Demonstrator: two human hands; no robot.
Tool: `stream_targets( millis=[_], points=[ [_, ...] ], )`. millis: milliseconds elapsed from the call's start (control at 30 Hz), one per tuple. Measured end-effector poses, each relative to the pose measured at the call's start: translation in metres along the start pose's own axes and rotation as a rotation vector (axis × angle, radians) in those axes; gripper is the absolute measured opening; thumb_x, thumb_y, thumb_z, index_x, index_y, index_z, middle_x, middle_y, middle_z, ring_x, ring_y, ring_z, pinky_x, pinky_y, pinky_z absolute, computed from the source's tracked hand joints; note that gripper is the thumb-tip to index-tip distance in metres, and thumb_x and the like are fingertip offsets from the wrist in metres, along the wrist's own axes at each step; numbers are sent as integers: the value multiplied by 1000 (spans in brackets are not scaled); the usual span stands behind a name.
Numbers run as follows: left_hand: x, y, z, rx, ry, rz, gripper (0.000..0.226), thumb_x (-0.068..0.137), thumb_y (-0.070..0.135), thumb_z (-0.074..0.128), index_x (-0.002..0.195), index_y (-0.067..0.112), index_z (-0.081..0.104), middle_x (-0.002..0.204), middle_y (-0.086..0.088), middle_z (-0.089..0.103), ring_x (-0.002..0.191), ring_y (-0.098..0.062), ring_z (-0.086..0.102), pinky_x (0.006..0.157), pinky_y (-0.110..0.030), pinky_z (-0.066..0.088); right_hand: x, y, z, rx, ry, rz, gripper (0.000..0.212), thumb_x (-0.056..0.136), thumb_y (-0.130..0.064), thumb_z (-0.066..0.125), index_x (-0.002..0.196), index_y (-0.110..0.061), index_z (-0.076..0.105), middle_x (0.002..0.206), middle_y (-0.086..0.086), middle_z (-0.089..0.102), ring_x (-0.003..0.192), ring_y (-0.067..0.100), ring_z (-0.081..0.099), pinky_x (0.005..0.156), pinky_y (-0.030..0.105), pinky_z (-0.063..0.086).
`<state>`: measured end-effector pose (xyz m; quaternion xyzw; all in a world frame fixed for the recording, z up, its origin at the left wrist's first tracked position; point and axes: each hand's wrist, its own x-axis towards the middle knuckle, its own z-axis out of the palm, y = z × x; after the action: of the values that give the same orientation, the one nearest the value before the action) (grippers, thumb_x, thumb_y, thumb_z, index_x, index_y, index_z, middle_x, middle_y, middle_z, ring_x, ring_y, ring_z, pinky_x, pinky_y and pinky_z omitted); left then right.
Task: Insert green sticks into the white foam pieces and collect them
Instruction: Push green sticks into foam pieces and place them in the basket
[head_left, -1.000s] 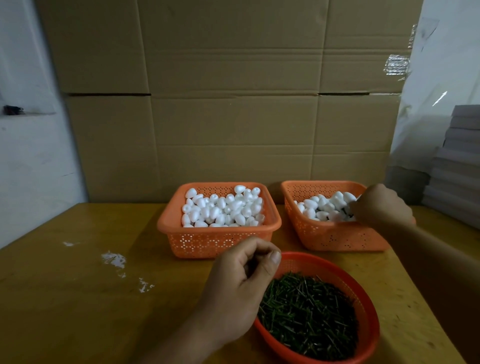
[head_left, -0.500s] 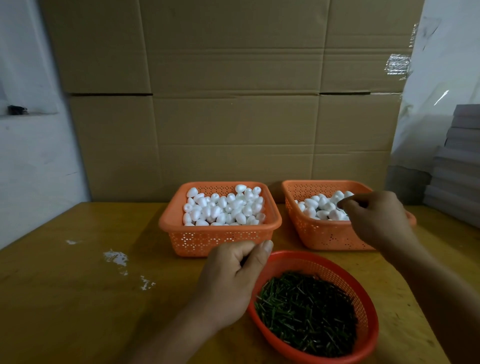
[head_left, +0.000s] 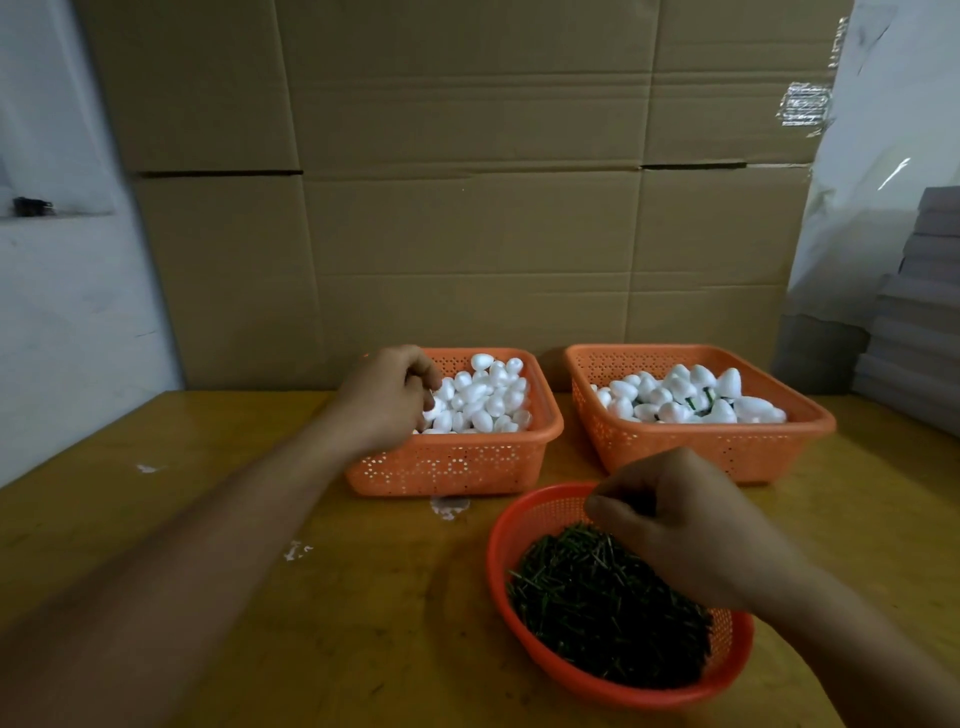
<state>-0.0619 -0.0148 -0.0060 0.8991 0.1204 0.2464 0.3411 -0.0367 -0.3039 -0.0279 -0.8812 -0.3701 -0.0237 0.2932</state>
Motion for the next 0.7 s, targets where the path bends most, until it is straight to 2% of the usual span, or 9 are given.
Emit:
stream_targets(
  millis=[67, 233, 333, 433, 500, 567, 633, 700],
  points=[
    [23, -8, -7, 87, -134, -80, 31, 95, -3, 43, 85, 21, 61, 86, -7, 68, 67, -19, 65, 71, -43, 60, 1, 3, 2, -5, 10, -10, 24, 95, -35, 64, 82, -18, 76, 67, 2, 70, 55, 15, 61, 50, 32, 45],
    [59, -22, -6, 391, -340, -115, 8, 94, 11, 63, 97, 17, 67, 103, -12, 70, 85, -29, 72, 78, -42, 60, 1, 4, 8, 13, 19, -5, 17, 93, -34, 67, 84, -25, 77, 66, -13, 70, 54, 2, 61, 51, 22, 46],
    [70, -28, 5, 514, -463, -144, 16, 90, 21, 73, 102, 11, 73, 98, -13, 73, 85, -29, 74, 73, -38, 63, 1, 4, 10, 6, 18, -16, 17, 93, -35, 66, 84, -27, 77, 67, -12, 70, 58, 3, 63, 54, 24, 49],
    [74, -31, 15, 601, -513, -136, 22, 89, 27, 73, 108, 17, 72, 94, -3, 70, 76, -17, 69, 63, -29, 58, 0, 4, 12, -9, 4, -17, 17, 94, -38, 65, 85, -28, 77, 65, -12, 68, 56, 1, 61, 51, 20, 45],
    [77, -33, 23, 645, -532, -109, 23, 89, 27, 71, 111, 23, 72, 97, 5, 62, 82, -12, 64, 61, -25, 54, -1, 3, 12, -22, 7, -22, 17, 94, -39, 65, 86, -29, 77, 66, -13, 69, 58, 1, 61, 52, 20, 45],
    [79, -35, 29, 690, -559, -71, 25, 89, 26, 69, 114, 25, 72, 103, 7, 58, 93, -13, 59, 68, -26, 52, -1, 3, 12, -24, 5, -25, 18, 94, -39, 65, 86, -29, 77, 67, -12, 70, 59, 2, 62, 53, 22, 48],
    [81, -37, 34, 749, -580, -37, 25, 91, 24, 67, 115, 25, 72, 114, 4, 55, 103, -18, 55, 84, -34, 55, 0, 4, 12, -22, 5, -21, 19, 94, -39, 64, 85, -28, 77, 68, -11, 70, 59, 3, 62, 55, 25, 49],
    [82, -39, 36, 784, -580, -16, 24, 91, 24, 66, 115, 23, 71, 119, 3, 52, 109, -20, 53, 93, -40, 54, 0, 4, 12, -29, 3, -18, 20, 94, -39, 64, 84, -27, 76, 68, -9, 70, 58, 6, 62, 55, 27, 49]
  ],
)
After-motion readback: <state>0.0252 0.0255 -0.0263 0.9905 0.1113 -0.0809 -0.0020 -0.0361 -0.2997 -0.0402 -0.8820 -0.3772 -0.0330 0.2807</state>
